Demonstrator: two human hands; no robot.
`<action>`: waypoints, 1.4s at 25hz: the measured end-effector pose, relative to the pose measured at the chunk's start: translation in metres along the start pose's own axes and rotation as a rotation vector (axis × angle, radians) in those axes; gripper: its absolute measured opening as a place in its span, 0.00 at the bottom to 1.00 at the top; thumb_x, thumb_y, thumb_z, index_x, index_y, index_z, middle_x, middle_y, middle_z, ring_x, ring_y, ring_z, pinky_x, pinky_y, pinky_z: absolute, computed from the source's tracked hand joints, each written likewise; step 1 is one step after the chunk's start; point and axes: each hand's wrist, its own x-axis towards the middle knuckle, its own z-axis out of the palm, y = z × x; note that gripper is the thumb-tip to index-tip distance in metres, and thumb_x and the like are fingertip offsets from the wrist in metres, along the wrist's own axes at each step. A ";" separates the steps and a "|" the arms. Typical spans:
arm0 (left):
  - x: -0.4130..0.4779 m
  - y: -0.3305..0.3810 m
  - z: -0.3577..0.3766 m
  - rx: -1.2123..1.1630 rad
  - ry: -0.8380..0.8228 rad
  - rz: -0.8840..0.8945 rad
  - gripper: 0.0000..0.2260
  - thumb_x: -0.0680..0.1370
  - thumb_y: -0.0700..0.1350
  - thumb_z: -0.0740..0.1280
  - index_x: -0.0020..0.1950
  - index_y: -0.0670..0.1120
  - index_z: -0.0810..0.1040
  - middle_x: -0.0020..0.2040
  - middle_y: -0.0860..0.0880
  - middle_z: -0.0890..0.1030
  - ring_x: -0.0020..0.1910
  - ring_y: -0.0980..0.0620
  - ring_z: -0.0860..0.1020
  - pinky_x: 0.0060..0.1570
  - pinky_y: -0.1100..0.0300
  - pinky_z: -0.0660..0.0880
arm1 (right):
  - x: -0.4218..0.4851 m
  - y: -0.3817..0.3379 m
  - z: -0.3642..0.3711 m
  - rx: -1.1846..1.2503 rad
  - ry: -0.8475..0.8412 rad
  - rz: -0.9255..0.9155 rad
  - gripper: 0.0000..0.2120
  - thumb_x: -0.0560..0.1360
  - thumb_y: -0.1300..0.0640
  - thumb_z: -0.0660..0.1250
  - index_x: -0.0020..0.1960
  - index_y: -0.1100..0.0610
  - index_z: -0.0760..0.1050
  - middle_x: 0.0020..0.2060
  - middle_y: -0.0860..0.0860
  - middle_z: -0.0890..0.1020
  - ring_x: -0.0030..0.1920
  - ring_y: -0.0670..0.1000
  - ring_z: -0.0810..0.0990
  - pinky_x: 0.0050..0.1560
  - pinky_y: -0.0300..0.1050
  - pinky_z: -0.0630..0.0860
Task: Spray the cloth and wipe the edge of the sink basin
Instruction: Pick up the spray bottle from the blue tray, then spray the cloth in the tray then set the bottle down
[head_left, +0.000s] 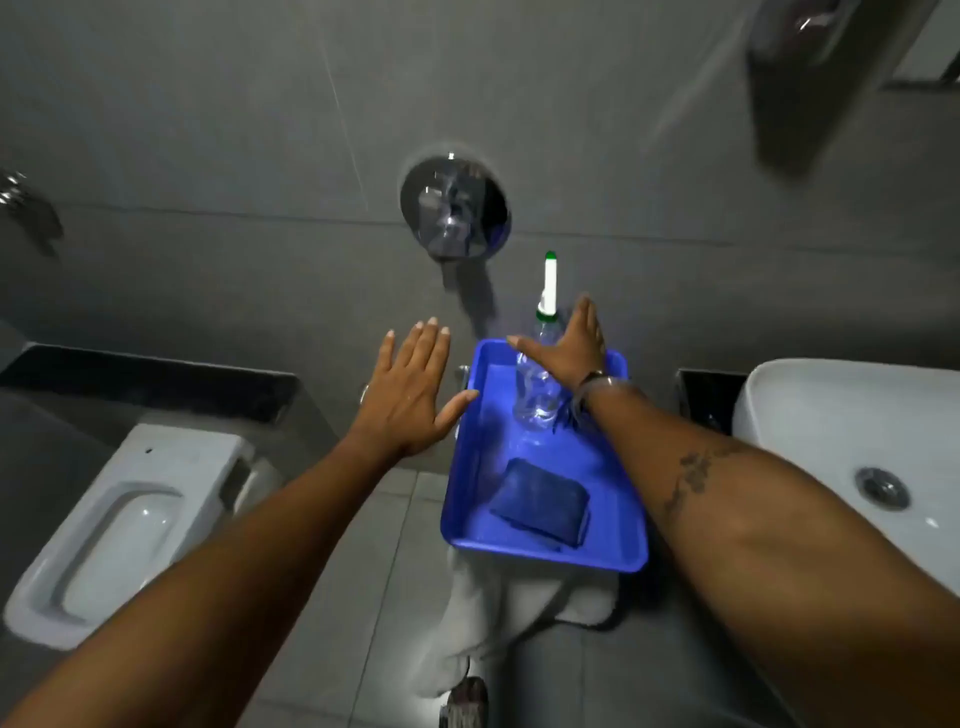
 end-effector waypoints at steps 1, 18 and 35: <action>0.005 -0.002 0.009 -0.011 -0.043 -0.014 0.38 0.79 0.66 0.48 0.80 0.40 0.58 0.80 0.40 0.60 0.80 0.43 0.58 0.78 0.41 0.49 | 0.014 -0.009 0.008 0.013 0.026 -0.009 0.62 0.60 0.32 0.73 0.78 0.59 0.43 0.79 0.56 0.49 0.79 0.56 0.51 0.78 0.53 0.50; 0.044 0.002 0.044 -0.116 -0.051 0.015 0.34 0.82 0.62 0.52 0.81 0.41 0.55 0.81 0.41 0.56 0.81 0.44 0.55 0.79 0.41 0.45 | 0.032 -0.089 -0.033 0.529 0.502 -0.185 0.07 0.74 0.61 0.66 0.49 0.64 0.77 0.35 0.50 0.77 0.31 0.37 0.72 0.35 0.29 0.70; -0.001 0.071 0.039 -0.289 0.024 -0.148 0.32 0.82 0.58 0.51 0.80 0.40 0.57 0.81 0.40 0.58 0.80 0.43 0.56 0.78 0.39 0.48 | -0.231 0.055 -0.045 0.224 -0.214 0.265 0.09 0.71 0.70 0.62 0.47 0.62 0.78 0.44 0.59 0.81 0.44 0.55 0.78 0.45 0.45 0.74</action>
